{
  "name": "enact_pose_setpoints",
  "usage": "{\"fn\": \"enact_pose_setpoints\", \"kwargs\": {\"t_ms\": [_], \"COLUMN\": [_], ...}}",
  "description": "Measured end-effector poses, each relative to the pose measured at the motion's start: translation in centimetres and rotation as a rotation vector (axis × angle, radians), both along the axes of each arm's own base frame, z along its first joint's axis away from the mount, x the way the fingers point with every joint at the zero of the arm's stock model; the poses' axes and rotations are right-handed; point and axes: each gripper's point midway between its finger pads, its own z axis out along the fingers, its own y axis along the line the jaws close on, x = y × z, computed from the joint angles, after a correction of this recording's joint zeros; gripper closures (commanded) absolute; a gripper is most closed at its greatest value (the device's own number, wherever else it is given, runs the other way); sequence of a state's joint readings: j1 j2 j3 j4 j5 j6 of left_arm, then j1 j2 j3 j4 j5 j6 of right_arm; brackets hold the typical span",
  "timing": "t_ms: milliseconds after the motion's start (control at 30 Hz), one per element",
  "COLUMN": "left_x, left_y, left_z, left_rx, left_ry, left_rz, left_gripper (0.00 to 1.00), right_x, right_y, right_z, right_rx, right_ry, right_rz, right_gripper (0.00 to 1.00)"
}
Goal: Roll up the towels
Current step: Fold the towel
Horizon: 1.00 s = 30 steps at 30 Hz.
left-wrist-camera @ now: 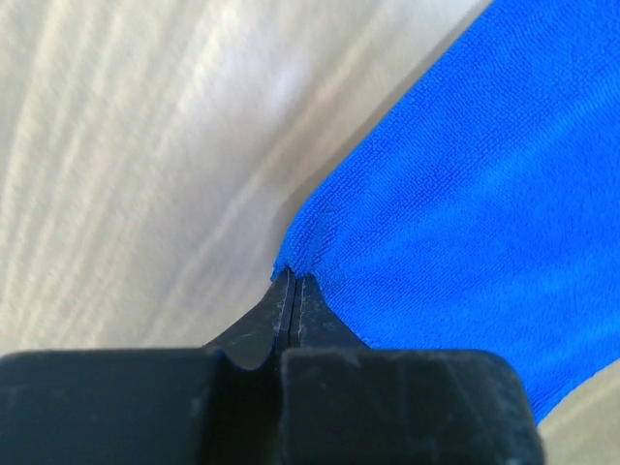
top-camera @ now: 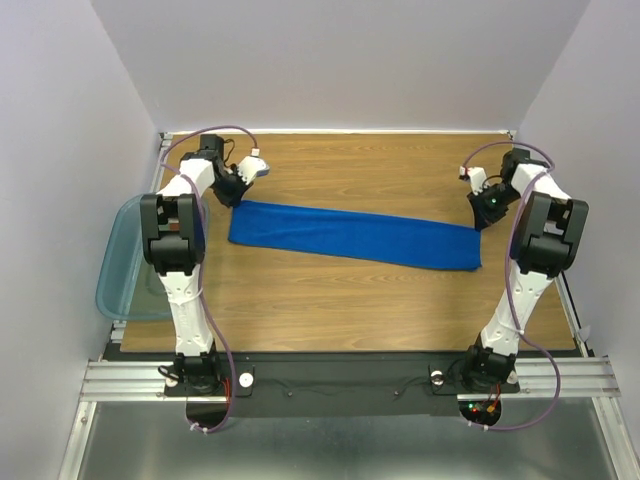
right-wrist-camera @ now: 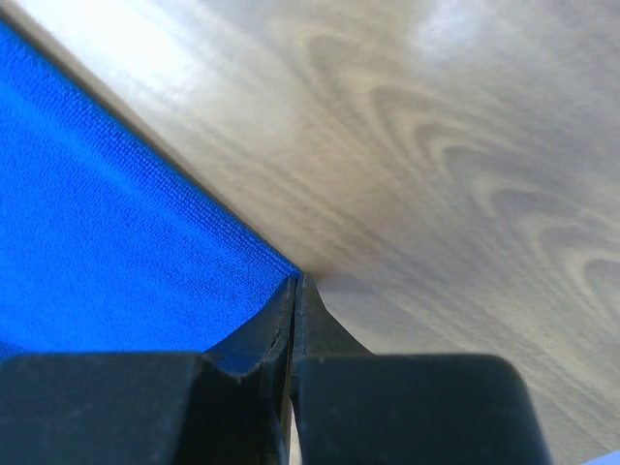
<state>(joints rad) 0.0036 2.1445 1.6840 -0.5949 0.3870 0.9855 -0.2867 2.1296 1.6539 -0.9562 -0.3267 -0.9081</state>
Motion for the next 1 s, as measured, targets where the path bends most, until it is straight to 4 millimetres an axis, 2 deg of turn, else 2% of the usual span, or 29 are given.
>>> {"fn": "enact_pose_setpoints", "kwargs": {"t_ms": [33,100,133,267,300,333,433,567,633,700,767,867,1000], "left_x": [0.5,1.2,1.6,2.6,2.8,2.9,2.5,0.4,-0.6,-1.7,-3.0,-5.7,-7.7], "left_y": [-0.3,-0.7,-0.8,-1.2,-1.2,-1.2,-1.1,-1.2,-1.4,-1.7,-2.1,-2.3,-2.3], "left_z": [0.0,0.0,0.0,1.0,1.3,1.5,2.7,4.4,5.0,4.8,3.6,0.9,-1.0], "left_rx": [0.002,0.004,0.005,0.004,0.002,0.002,-0.002,-0.017,-0.026,-0.036,-0.042,-0.036,-0.019], "left_ry": [-0.01,-0.021,-0.027,-0.051,-0.059,-0.065,-0.07,-0.063,-0.058,-0.036,0.006,0.102,0.176], "left_rz": [0.003,0.02,0.028,0.066,0.074,0.08,0.104,0.126,0.131,0.134,0.134,0.14,0.155], "left_gripper": [0.77,0.63,0.61,0.55,0.43,0.43,0.43,0.49,0.54,0.58,0.6,0.6,0.6], "right_x": [0.2,0.7,1.1,3.2,3.4,3.3,2.3,-0.1,-1.1,-2.5,-4.4,-6.6,-6.6], "right_y": [-0.1,-0.1,-0.2,-0.8,-0.9,-0.8,-0.5,0.4,1.1,1.8,3.0,4.1,4.0], "right_z": [0.0,0.2,0.4,1.9,2.4,3.1,4.7,5.7,5.1,3.7,1.7,-0.2,-0.5], "right_rx": [0.0,0.0,-0.001,-0.014,-0.017,-0.018,-0.022,-0.01,-0.002,0.01,0.026,0.033,0.006], "right_ry": [-0.003,-0.012,-0.019,-0.085,-0.101,-0.114,-0.136,-0.124,-0.099,-0.052,0.023,0.097,0.088], "right_rz": [-0.009,-0.032,-0.05,-0.099,-0.107,-0.114,-0.115,-0.101,-0.085,-0.071,-0.05,-0.018,0.005], "right_gripper": [0.82,0.63,0.52,0.52,0.53,0.57,0.67,0.72,0.73,0.73,0.73,0.72,0.7]}}
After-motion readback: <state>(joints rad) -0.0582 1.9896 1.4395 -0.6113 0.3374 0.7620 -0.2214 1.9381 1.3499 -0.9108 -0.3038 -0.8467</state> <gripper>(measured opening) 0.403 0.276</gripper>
